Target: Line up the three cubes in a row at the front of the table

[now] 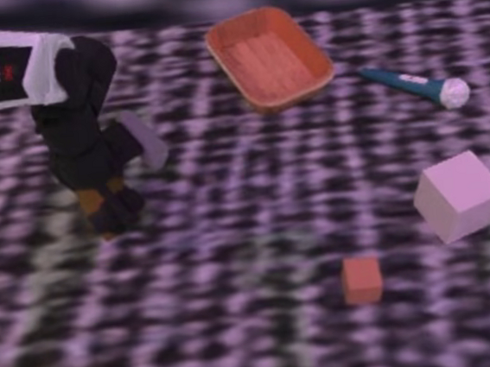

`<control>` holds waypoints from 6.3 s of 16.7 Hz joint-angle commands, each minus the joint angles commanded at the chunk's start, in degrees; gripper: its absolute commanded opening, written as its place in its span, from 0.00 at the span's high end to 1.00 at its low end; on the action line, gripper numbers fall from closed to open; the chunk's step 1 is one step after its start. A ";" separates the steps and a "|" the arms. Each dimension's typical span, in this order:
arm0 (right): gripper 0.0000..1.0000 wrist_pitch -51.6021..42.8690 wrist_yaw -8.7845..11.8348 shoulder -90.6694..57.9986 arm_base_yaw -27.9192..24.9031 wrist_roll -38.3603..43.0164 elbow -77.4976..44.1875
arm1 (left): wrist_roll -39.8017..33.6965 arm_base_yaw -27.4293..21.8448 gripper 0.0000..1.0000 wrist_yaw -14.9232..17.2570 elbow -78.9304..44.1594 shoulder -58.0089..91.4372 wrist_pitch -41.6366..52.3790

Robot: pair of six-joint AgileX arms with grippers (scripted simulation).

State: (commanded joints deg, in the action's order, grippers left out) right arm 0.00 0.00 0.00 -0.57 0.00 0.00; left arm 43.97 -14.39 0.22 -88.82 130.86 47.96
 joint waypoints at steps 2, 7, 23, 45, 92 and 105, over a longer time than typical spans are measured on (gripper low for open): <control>0.00 0.00 0.00 0.00 0.00 0.00 0.00 | 0.00 0.00 1.00 0.00 0.00 0.00 0.00; 0.00 0.00 0.00 0.00 0.00 0.00 0.00 | 0.00 0.00 1.00 0.00 0.00 0.00 0.00; 0.00 0.00 0.00 0.00 0.00 0.00 0.00 | -0.44 0.80 1.00 0.46 -7.76 -6.62 13.99; 0.00 0.00 0.00 0.00 0.00 0.00 0.00 | -0.40 -32.79 1.00 0.36 -7.44 -9.04 16.08; 0.00 -0.01 0.00 -0.01 0.00 -0.01 -0.01 | -0.75 -32.09 0.00 0.37 -8.67 -9.02 17.31; 0.00 -28.16 -0.09 -49.98 -5.97 -3.13 -38.90 | -18.18 -9.73 0.00 -1.03 34.55 -58.57 -8.58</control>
State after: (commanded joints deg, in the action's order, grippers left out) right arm -28.16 -0.09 -49.98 -6.55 -3.13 -38.89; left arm 25.78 -24.12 -0.81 -54.27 72.29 39.38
